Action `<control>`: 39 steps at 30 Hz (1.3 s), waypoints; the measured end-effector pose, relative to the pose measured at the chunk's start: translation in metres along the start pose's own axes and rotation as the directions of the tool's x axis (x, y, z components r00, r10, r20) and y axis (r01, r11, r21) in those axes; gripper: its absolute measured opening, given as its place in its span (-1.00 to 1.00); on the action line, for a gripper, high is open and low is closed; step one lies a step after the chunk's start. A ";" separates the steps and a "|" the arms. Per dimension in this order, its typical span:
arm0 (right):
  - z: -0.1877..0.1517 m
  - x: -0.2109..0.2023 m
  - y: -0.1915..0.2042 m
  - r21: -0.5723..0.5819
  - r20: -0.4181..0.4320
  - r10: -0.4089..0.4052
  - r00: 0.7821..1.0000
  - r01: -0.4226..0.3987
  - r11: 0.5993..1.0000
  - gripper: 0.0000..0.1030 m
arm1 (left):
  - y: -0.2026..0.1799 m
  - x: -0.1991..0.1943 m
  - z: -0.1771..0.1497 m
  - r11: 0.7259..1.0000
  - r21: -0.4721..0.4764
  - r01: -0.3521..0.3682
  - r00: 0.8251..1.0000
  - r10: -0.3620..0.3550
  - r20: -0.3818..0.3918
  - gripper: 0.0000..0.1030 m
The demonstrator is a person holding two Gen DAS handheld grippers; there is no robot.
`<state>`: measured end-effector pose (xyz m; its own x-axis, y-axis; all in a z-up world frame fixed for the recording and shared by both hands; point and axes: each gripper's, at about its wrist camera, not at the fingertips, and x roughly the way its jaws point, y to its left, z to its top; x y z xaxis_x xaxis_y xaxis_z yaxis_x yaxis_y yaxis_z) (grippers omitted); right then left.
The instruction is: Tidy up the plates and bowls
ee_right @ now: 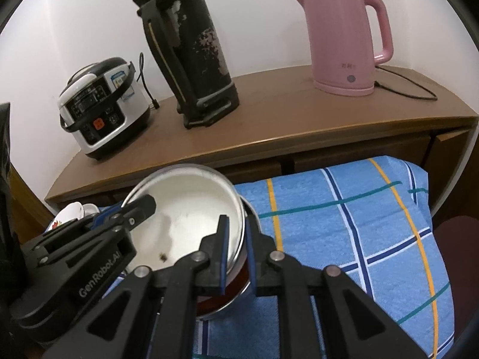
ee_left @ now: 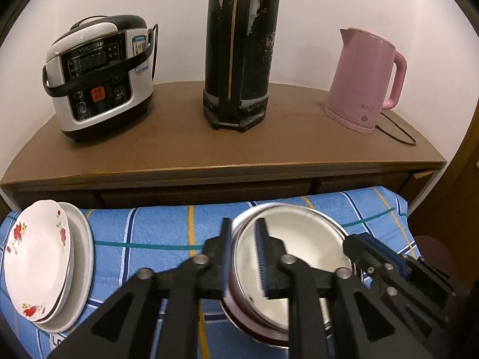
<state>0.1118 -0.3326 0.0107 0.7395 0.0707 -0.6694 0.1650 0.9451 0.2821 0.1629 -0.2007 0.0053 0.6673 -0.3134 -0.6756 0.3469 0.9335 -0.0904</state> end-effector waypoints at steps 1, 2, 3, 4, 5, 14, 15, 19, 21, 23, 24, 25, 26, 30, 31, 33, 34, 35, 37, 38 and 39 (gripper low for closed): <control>0.001 -0.001 -0.001 0.006 0.005 0.006 1.000 -0.006 1.000 -0.76 | 0.001 -0.002 0.000 1.000 0.001 -0.008 1.000 0.008 0.010 -0.20; 0.001 -0.002 -0.001 0.008 0.008 0.006 1.000 -0.006 1.000 -0.76 | 0.001 -0.004 0.000 1.000 0.001 -0.014 1.000 0.014 0.019 -0.06; 0.002 -0.003 -0.001 0.008 0.012 0.004 1.000 -0.004 1.000 -0.76 | 0.001 -0.007 0.000 1.000 0.003 -0.020 0.999 0.020 0.037 0.13; 0.002 -0.005 -0.001 0.009 0.019 0.000 1.000 0.000 1.000 -0.75 | 0.000 -0.010 0.000 1.000 0.008 -0.025 0.998 0.025 0.053 0.15; 0.002 -0.006 -0.001 0.013 0.025 -0.002 1.000 0.001 1.000 -0.75 | -0.001 -0.012 -0.001 0.999 0.019 -0.033 0.997 0.032 0.066 0.15; -0.008 -0.013 -0.015 0.074 0.044 -0.008 0.999 0.005 0.997 -0.54 | 0.007 -0.019 -0.005 0.995 0.032 -0.095 0.992 0.091 0.089 0.17; -0.009 -0.014 -0.017 0.082 0.049 -0.010 0.999 0.006 0.997 -0.45 | 0.008 -0.019 -0.006 0.994 0.032 -0.104 0.991 0.100 0.088 0.20; -0.011 -0.018 -0.017 0.083 0.067 -0.016 0.998 0.011 0.996 -0.25 | 0.012 -0.019 -0.008 0.992 0.030 -0.126 0.988 0.123 0.089 0.24; -0.012 -0.020 -0.015 0.078 0.079 -0.009 0.997 0.003 0.997 -0.23 | 0.013 -0.019 -0.008 0.990 0.032 -0.135 0.987 0.131 0.091 0.24; -0.012 -0.020 -0.014 0.076 0.091 -0.008 0.996 0.001 0.997 -0.16 | 0.015 -0.018 -0.008 0.989 0.031 -0.144 0.986 0.140 0.092 0.24; -0.013 -0.020 -0.014 0.078 0.096 -0.008 0.995 0.000 0.997 -0.06 | 0.015 -0.017 -0.008 0.989 0.029 -0.144 0.986 0.140 0.090 0.24; -0.013 -0.018 -0.015 0.083 0.101 -0.010 0.995 0.002 0.997 -0.02 | 0.016 -0.016 -0.008 0.989 0.027 -0.143 0.986 0.140 0.088 0.24; -0.013 -0.017 -0.015 0.086 0.100 -0.013 0.995 0.004 0.996 -0.01 | 0.017 -0.015 -0.008 0.989 0.026 -0.144 0.986 0.142 0.085 0.24; -0.014 -0.010 -0.015 0.086 0.081 -0.015 0.997 0.008 0.996 -0.01 | 0.017 -0.009 -0.008 0.991 0.021 -0.132 0.989 0.130 0.069 0.25; -0.015 -0.008 -0.014 0.082 0.076 -0.018 0.997 0.011 0.997 -0.01 | 0.017 -0.007 -0.009 0.992 0.021 -0.123 0.991 0.122 0.059 0.25; -0.015 -0.004 -0.015 0.086 0.069 -0.022 0.997 0.017 0.996 -0.01 | 0.018 0.000 -0.010 0.994 0.020 -0.109 0.993 0.108 0.036 0.25; -0.015 -0.002 -0.016 0.090 0.066 -0.023 0.998 0.017 0.996 -0.01 | 0.018 0.003 -0.010 0.994 0.017 -0.104 0.994 0.103 0.029 0.25; -0.015 0.001 -0.018 0.096 0.061 -0.023 0.998 0.017 0.995 -0.01 | 0.019 0.006 -0.011 0.996 0.012 -0.094 0.995 0.093 0.020 0.25; -0.016 0.004 -0.020 0.104 0.057 -0.026 0.998 0.020 0.994 -0.01 | 0.019 0.011 -0.013 0.997 0.005 -0.076 0.997 0.076 0.006 0.25; -0.017 0.007 -0.021 0.107 0.052 -0.024 0.998 0.019 0.994 -0.01 | 0.019 0.013 -0.013 0.997 0.003 -0.075 0.997 0.075 -0.001 0.25; -0.017 0.009 -0.021 0.110 0.051 -0.018 0.999 0.012 0.994 -0.01 | 0.018 0.017 -0.013 0.997 -0.002 -0.073 0.997 0.073 -0.009 0.25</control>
<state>0.1035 -0.3467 -0.0131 0.7689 0.0372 -0.6382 0.2451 0.9049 0.3480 0.1714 -0.1867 -0.0173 0.6850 -0.2426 -0.6870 0.2959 0.9543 -0.0420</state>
